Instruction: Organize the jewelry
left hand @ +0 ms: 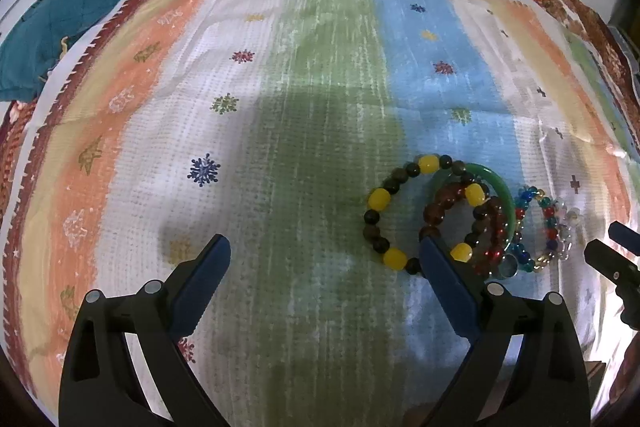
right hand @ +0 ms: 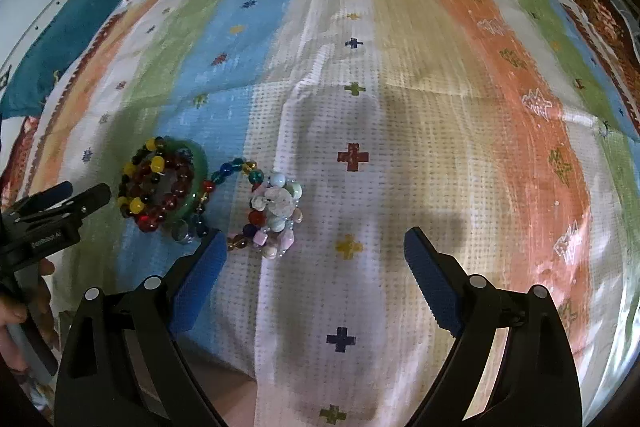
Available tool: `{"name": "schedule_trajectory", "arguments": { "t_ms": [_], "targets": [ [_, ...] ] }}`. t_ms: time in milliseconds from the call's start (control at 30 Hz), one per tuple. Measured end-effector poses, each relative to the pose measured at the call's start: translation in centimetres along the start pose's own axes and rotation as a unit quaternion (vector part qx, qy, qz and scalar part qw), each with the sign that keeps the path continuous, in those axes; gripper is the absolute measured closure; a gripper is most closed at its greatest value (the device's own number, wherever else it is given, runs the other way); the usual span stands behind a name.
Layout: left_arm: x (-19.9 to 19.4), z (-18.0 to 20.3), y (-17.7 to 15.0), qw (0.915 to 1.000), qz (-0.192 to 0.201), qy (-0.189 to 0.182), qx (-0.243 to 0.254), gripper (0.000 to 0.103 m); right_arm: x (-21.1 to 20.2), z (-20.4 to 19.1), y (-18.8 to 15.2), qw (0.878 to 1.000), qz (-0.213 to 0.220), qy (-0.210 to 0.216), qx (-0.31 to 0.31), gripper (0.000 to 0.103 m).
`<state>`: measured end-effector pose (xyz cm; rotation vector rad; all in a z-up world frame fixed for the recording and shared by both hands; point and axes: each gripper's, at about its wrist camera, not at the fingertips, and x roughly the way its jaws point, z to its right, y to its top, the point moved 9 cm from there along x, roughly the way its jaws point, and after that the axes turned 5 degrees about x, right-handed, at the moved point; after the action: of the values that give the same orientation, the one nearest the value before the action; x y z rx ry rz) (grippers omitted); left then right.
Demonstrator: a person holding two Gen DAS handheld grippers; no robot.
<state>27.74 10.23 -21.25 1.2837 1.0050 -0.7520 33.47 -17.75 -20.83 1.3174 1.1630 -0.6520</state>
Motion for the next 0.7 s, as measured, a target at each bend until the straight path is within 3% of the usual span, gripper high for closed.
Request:
{"name": "schedule_trajectory", "arguments": {
  "t_ms": [633, 700],
  "targets": [
    [2.7, 0.2, 0.0, 0.9993, -0.008, 0.014, 0.033, 0.01, 3.1, 1.0, 0.8, 0.999, -0.02, 0.006, 0.045, 0.013],
    [2.6, 0.2, 0.0, 0.9992, -0.004, 0.017, 0.036, 0.015, 3.1, 1.0, 0.9, 0.999, -0.018, 0.005, 0.046, 0.013]
  ]
}}
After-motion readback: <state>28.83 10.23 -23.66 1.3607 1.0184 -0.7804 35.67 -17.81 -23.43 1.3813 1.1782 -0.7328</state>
